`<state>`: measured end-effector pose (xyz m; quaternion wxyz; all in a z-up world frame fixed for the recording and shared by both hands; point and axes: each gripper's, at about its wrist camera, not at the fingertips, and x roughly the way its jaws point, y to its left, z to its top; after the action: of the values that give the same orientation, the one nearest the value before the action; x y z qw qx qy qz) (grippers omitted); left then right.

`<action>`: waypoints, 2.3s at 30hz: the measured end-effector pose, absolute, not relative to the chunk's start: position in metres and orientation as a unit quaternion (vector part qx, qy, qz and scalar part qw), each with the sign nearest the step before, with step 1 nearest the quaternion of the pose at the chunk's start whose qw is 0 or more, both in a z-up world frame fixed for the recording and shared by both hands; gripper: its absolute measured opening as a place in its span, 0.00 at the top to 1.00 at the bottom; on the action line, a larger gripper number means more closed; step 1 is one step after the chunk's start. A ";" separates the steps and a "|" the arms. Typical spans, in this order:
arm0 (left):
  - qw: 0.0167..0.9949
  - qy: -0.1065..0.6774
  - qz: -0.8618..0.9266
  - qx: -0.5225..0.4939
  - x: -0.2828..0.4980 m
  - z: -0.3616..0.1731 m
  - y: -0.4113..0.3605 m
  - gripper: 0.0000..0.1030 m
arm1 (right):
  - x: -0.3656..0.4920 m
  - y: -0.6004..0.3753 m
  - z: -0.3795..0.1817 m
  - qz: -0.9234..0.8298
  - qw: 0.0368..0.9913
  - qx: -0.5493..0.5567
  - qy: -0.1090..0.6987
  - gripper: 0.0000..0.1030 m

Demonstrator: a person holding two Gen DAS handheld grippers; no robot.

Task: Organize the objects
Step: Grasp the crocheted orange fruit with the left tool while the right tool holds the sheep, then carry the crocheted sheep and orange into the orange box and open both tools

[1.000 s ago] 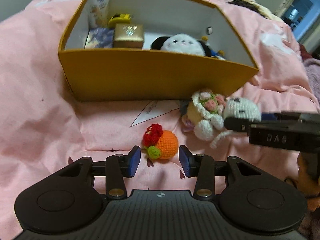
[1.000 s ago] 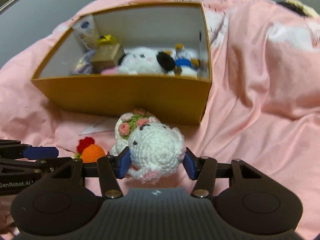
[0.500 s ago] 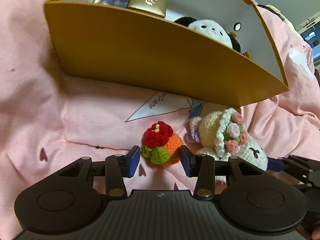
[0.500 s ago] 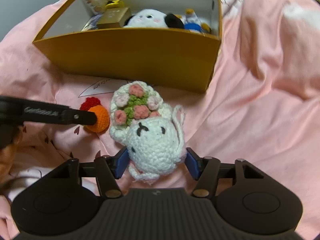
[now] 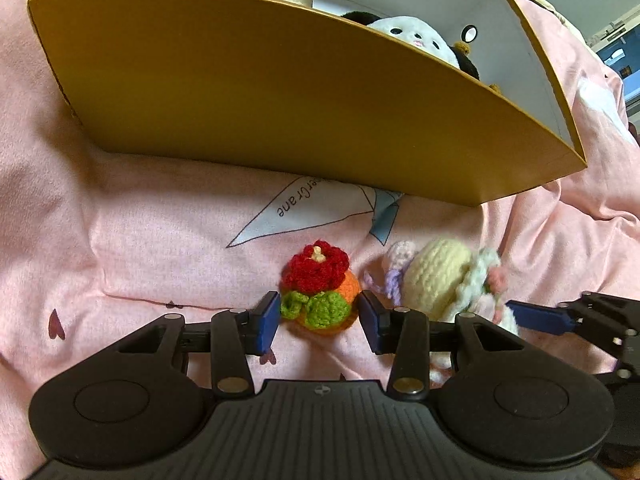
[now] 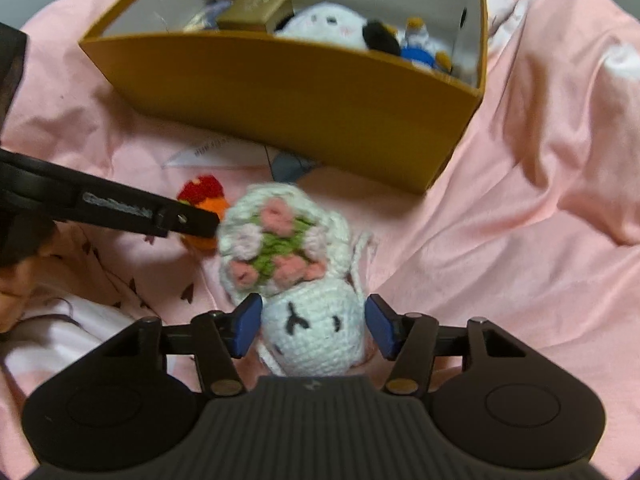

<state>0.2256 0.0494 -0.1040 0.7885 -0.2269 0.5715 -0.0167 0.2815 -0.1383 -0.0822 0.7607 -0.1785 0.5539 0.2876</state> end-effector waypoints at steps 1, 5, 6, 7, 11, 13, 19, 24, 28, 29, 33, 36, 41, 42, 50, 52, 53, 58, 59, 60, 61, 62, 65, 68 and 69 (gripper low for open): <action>0.789 0.572 -0.017 -0.226 0.225 -0.104 0.049 0.52 | 0.282 -0.138 -0.085 0.289 0.758 -0.175 0.558 0.41; 0.790 0.571 -0.017 -0.223 0.223 -0.105 0.048 0.52 | 0.282 -0.136 -0.090 0.294 0.754 -0.181 0.559 0.41; 0.790 0.571 -0.018 -0.222 0.222 -0.105 0.047 0.53 | 0.282 -0.135 -0.090 0.294 0.754 -0.183 0.558 0.41; 0.790 0.571 -0.018 -0.221 0.222 -0.105 0.047 0.53 | 0.281 -0.134 -0.091 0.294 0.755 -0.185 0.556 0.42; 0.794 0.571 -0.022 -0.209 0.226 -0.102 0.046 0.55 | 0.277 -0.131 -0.096 0.294 0.755 -0.197 0.553 0.42; 0.800 0.567 -0.026 -0.194 0.223 -0.098 0.043 0.56 | 0.275 -0.129 -0.099 0.291 0.755 -0.204 0.551 0.42; 0.811 0.553 -0.028 -0.189 0.211 -0.086 0.045 0.65 | 0.264 -0.137 -0.083 0.283 0.775 -0.182 0.536 0.48; 0.822 0.535 -0.032 -0.190 0.192 -0.072 0.051 0.65 | 0.261 -0.151 -0.062 0.282 0.791 -0.140 0.525 0.51; 0.833 0.515 -0.040 -0.196 0.200 -0.053 0.052 0.65 | 0.255 -0.155 -0.041 0.293 0.805 -0.130 0.499 0.53; 0.836 0.509 -0.044 -0.198 0.198 -0.046 0.053 0.65 | 0.255 -0.150 -0.037 0.297 0.809 -0.132 0.491 0.54; 0.848 0.485 -0.061 -0.206 0.193 -0.015 0.058 0.65 | 0.241 -0.150 -0.005 0.314 0.820 -0.144 0.456 0.55; 0.859 0.464 -0.068 -0.206 0.195 0.004 0.059 0.65 | 0.241 -0.155 0.019 0.323 0.829 -0.144 0.434 0.55; 0.871 0.438 -0.073 -0.210 0.200 0.027 0.067 0.65 | 0.251 -0.153 0.051 0.332 0.844 -0.143 0.397 0.56; 0.873 0.433 -0.073 -0.210 0.201 0.032 0.069 0.65 | 0.253 -0.153 0.058 0.334 0.847 -0.146 0.387 0.56; 0.893 0.402 -0.050 -0.195 0.232 0.055 0.087 0.65 | 0.290 -0.124 0.087 0.347 0.859 -0.209 0.315 0.56; 0.894 0.402 -0.047 -0.194 0.245 0.055 0.091 0.65 | 0.311 -0.113 0.084 0.350 0.855 -0.222 0.314 0.56; 0.894 0.403 -0.045 -0.192 0.253 0.054 0.093 0.65 | 0.321 -0.109 0.082 0.350 0.853 -0.229 0.313 0.56; 0.891 0.412 -0.037 -0.185 0.290 0.044 0.101 0.65 | 0.373 -0.083 0.063 0.367 0.837 -0.261 0.309 0.56; 0.890 0.415 -0.037 -0.186 0.298 0.042 0.102 0.65 | 0.384 -0.078 0.058 0.370 0.833 -0.266 0.314 0.56; 0.889 0.418 -0.037 -0.186 0.305 0.039 0.104 0.65 | 0.393 -0.072 0.051 0.370 0.829 -0.272 0.319 0.56; 0.887 0.420 -0.037 -0.185 0.313 0.036 0.105 0.65 | 0.403 -0.066 0.043 0.371 0.824 -0.281 0.321 0.56; 0.887 0.422 -0.037 -0.185 0.319 0.033 0.106 0.65 | 0.411 -0.061 0.037 0.374 0.820 -0.289 0.322 0.56; 0.883 0.432 -0.035 -0.182 0.337 0.023 0.109 0.65 | 0.434 -0.051 0.017 0.389 0.808 -0.296 0.330 0.56; 0.877 0.442 -0.035 -0.183 0.351 0.013 0.112 0.65 | 0.450 -0.044 0.002 0.401 0.795 -0.306 0.336 0.56; 0.875 0.446 -0.036 -0.185 0.354 0.009 0.112 0.65 | 0.454 -0.042 -0.002 0.400 0.792 -0.313 0.338 0.56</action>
<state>0.3545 0.1123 0.0092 0.8752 -0.1845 0.4457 -0.0358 0.4541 -0.0422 -0.0022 0.7924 -0.3128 0.3381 0.4000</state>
